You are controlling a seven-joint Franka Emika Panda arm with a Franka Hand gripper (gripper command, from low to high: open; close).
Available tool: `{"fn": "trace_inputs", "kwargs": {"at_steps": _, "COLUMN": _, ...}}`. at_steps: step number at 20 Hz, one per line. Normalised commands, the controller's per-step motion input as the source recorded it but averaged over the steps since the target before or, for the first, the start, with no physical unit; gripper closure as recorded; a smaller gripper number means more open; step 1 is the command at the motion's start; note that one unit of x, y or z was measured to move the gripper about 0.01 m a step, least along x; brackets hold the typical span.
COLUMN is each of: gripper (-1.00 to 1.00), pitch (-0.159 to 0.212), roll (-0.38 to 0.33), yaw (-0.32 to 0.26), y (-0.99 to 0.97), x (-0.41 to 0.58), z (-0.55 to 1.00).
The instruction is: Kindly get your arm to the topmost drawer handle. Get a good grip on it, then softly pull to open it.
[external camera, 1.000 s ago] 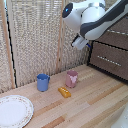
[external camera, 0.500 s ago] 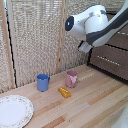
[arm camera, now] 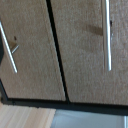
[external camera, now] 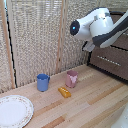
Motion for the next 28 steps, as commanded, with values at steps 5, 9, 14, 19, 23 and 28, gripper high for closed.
{"fn": "trace_inputs", "kwargs": {"at_steps": 5, "gripper": -1.00, "pitch": 0.152, "roll": 0.000, "yaw": 0.072, "y": -0.77, "x": 0.000, "z": 0.48}}
{"fn": "trace_inputs", "kwargs": {"at_steps": 9, "gripper": -1.00, "pitch": 0.178, "roll": 0.000, "yaw": 0.065, "y": -0.78, "x": 0.000, "z": 0.43}}
{"fn": "trace_inputs", "kwargs": {"at_steps": 14, "gripper": -1.00, "pitch": 0.122, "roll": -0.001, "yaw": 0.083, "y": -0.74, "x": 0.072, "z": 0.30}}
{"fn": "trace_inputs", "kwargs": {"at_steps": 19, "gripper": -1.00, "pitch": 0.062, "roll": -0.033, "yaw": 0.108, "y": -0.45, "x": 0.119, "z": -0.01}}
{"fn": "trace_inputs", "kwargs": {"at_steps": 23, "gripper": 1.00, "pitch": 0.000, "roll": -0.023, "yaw": 0.020, "y": -0.21, "x": 0.000, "z": -0.15}}
{"fn": "trace_inputs", "kwargs": {"at_steps": 28, "gripper": 1.00, "pitch": -0.005, "roll": -0.020, "yaw": -0.017, "y": -0.22, "x": -0.169, "z": -0.15}}
